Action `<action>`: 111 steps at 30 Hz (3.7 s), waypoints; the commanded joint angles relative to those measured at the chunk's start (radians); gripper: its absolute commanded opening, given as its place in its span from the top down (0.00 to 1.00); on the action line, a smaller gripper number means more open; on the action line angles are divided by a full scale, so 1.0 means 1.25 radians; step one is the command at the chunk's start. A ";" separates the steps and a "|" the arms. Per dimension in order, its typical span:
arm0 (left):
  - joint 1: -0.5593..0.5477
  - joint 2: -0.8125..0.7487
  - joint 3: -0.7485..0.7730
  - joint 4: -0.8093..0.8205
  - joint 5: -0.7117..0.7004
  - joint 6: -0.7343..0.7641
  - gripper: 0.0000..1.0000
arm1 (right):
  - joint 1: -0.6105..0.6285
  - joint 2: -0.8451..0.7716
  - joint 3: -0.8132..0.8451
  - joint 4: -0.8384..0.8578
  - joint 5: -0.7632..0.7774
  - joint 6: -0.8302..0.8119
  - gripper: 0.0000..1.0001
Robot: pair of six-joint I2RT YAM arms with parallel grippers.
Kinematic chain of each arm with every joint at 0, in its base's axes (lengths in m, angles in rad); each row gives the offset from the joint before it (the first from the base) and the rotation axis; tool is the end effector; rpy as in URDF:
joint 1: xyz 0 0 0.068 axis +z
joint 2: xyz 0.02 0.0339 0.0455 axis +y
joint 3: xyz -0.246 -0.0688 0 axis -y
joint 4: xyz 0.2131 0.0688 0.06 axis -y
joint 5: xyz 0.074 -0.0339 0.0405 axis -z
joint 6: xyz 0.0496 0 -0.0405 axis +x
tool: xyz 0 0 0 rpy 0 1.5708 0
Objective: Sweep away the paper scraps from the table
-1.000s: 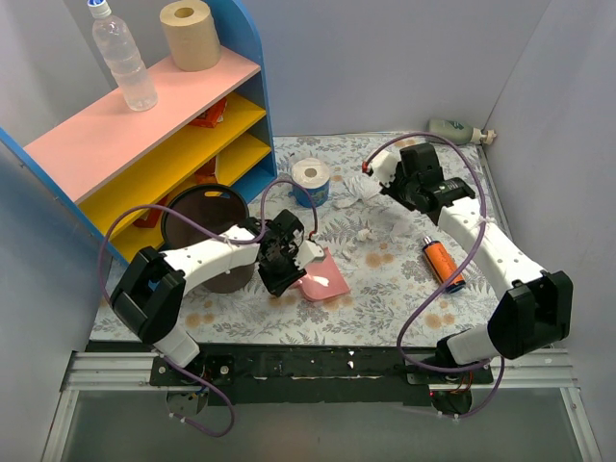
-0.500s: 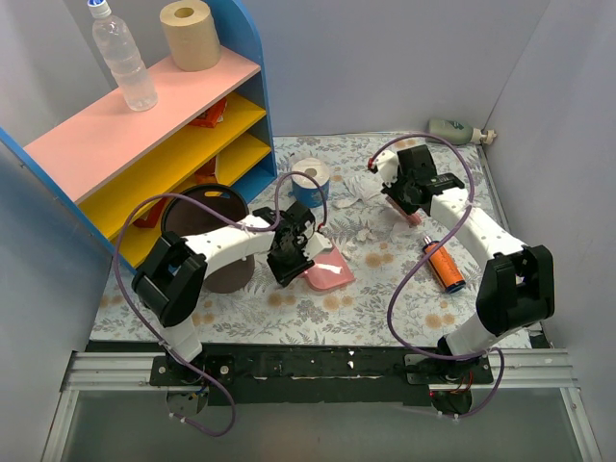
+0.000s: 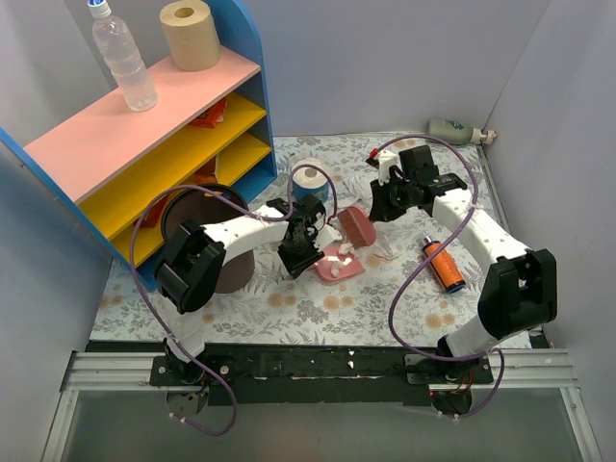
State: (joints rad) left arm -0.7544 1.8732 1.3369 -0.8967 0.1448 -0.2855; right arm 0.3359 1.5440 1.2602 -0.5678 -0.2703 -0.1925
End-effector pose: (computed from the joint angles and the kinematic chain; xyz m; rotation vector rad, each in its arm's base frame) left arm 0.2312 -0.2271 0.1691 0.7304 2.9917 -0.2994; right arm 0.2931 0.1163 0.2657 -0.7500 2.2995 0.3927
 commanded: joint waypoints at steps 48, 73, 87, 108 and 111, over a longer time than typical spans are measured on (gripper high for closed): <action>-0.041 -0.007 0.038 -0.008 0.056 0.038 1.00 | -0.121 -0.177 -0.006 -0.099 -0.138 0.127 0.99; -0.041 -0.044 0.032 -0.046 0.022 0.054 1.00 | -0.173 -0.176 -0.074 -0.070 0.091 0.052 0.99; -0.041 0.045 0.082 -0.021 0.016 0.028 1.00 | -0.133 -0.111 -0.074 -0.051 -0.264 0.148 0.99; -0.040 -0.124 0.000 0.118 0.061 0.028 1.00 | -0.243 -0.155 0.004 -0.072 -0.092 0.107 0.99; -0.038 -0.149 0.062 0.094 0.078 0.016 1.00 | -0.247 -0.136 0.008 -0.070 -0.070 0.096 0.99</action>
State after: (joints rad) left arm -0.8009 1.7870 1.3064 -0.7956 0.1951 -0.2516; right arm 0.0391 1.3479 1.2221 -0.6895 -0.4122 -0.0452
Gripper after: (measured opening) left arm 0.291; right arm 0.132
